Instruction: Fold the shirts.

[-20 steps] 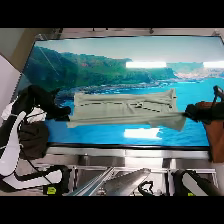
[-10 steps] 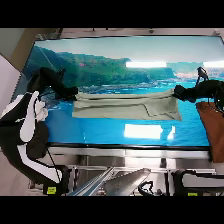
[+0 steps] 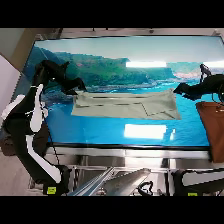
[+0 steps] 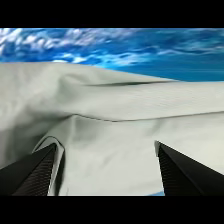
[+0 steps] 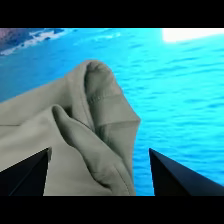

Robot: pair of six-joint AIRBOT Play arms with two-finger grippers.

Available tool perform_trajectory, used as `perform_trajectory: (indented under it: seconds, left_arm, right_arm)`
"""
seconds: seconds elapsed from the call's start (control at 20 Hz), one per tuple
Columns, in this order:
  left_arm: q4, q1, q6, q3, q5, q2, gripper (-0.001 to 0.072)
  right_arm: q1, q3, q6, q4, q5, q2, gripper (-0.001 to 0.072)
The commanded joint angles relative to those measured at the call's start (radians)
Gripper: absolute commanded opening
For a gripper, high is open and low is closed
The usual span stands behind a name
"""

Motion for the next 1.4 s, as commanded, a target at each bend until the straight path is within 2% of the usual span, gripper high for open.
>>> perform_trajectory:
  seconds: [0.0,0.2,0.4,0.6,0.65,0.7,0.75,0.8,0.85,1.05,1.35]
  left_arm:
    - [-0.053,0.0,-0.007,0.122,0.093,-0.006,0.0706]
    - [-0.052,0.0,-0.027,0.25,0.164,0.011,0.0706]
    - [-0.052,0.0,-0.029,0.155,0.055,0.12,0.0706]
    - [-0.053,-0.023,-0.031,0.119,0.033,0.169,0.0704]
    - [-0.054,-0.038,-0.031,0.118,0.032,0.168,0.0588]
    - [-0.053,-0.06,-0.031,0.118,0.027,0.168,0.0364]
    - [-0.053,-0.09,-0.031,0.118,0.005,0.168,0.0118]
    - [-0.053,-0.122,-0.03,0.118,-0.027,0.168,0.0022]
    - [-0.051,-0.161,-0.031,0.118,-0.066,0.167,0.0022]
    - [-0.05,-0.342,-0.031,0.118,-0.169,0.093,0.0022]
    - [-0.045,-0.593,-0.031,0.119,-0.35,-0.174,0.0021]
  right_arm:
    - [-0.09,0.012,-0.101,0.116,-0.185,-0.061,0.07]
    - [-0.116,0.016,-0.179,0.163,-0.278,-0.171,0.0712]
    - [-0.112,0.022,-0.289,0.351,-0.332,-0.23,0.0712]
    - [-0.111,0.038,-0.294,0.355,-0.326,-0.249,0.0703]
    - [-0.105,0.05,-0.294,0.356,-0.321,-0.252,0.0605]
    - [-0.096,0.066,-0.301,0.355,-0.322,-0.252,0.0348]
    - [-0.086,0.085,-0.317,0.355,-0.322,-0.252,0.0133]
    - [-0.076,0.102,-0.316,0.355,-0.321,-0.252,0.005]
    - [-0.063,0.122,-0.315,0.355,-0.321,-0.251,0.0014]
    - [-0.031,0.198,-0.241,0.351,-0.385,-0.212,0.0013]
    - [-0.027,0.326,-0.143,0.351,-0.513,0.018,0.0013]
